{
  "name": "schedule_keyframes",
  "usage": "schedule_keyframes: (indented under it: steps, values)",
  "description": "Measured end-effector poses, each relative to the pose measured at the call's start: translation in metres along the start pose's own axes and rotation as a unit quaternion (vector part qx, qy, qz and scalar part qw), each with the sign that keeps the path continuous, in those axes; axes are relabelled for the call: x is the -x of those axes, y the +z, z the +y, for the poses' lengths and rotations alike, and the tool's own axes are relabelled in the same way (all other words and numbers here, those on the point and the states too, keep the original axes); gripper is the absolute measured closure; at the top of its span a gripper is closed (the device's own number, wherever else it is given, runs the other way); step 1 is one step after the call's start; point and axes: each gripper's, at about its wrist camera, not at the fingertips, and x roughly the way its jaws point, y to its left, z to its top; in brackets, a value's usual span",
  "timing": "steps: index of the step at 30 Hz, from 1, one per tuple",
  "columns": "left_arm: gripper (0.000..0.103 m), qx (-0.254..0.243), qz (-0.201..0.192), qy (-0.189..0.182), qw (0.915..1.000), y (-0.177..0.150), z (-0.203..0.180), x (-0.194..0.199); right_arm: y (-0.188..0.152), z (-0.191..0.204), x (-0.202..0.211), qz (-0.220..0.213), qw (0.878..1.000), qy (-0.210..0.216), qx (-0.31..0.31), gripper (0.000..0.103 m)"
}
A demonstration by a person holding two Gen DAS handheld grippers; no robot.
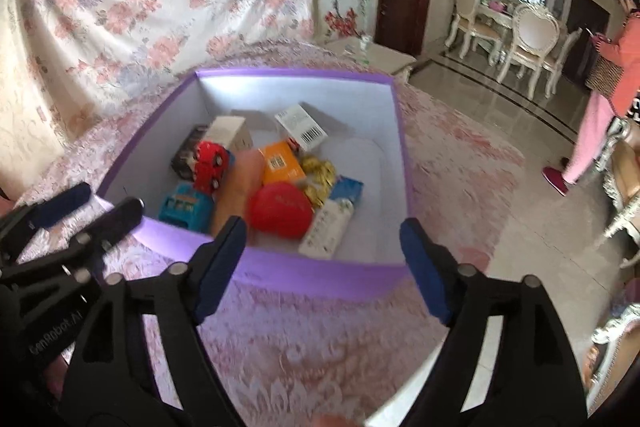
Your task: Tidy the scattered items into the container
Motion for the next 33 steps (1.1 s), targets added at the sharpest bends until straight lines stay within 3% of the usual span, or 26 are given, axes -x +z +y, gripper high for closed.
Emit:
schedule_keyframes:
  steps: [2, 10, 33]
  values:
    - [0.028, -0.003, 0.003, 0.001, 1.0, 0.001, 0.0, 0.006, 0.0, -0.001, 0.009, -0.001, 1.0, -0.005, -0.001, 0.013]
    - [0.025, -0.003, -0.012, -0.002, 0.9999, 0.005, 0.001, 0.036, 0.001, -0.005, 0.039, -0.01, 1.0, -0.012, -0.009, 0.013]
    - [0.024, -0.008, -0.012, 0.007, 0.9999, 0.005, 0.0, 0.034, 0.002, -0.007, 0.037, -0.012, 1.0, -0.006, -0.017, 0.013]
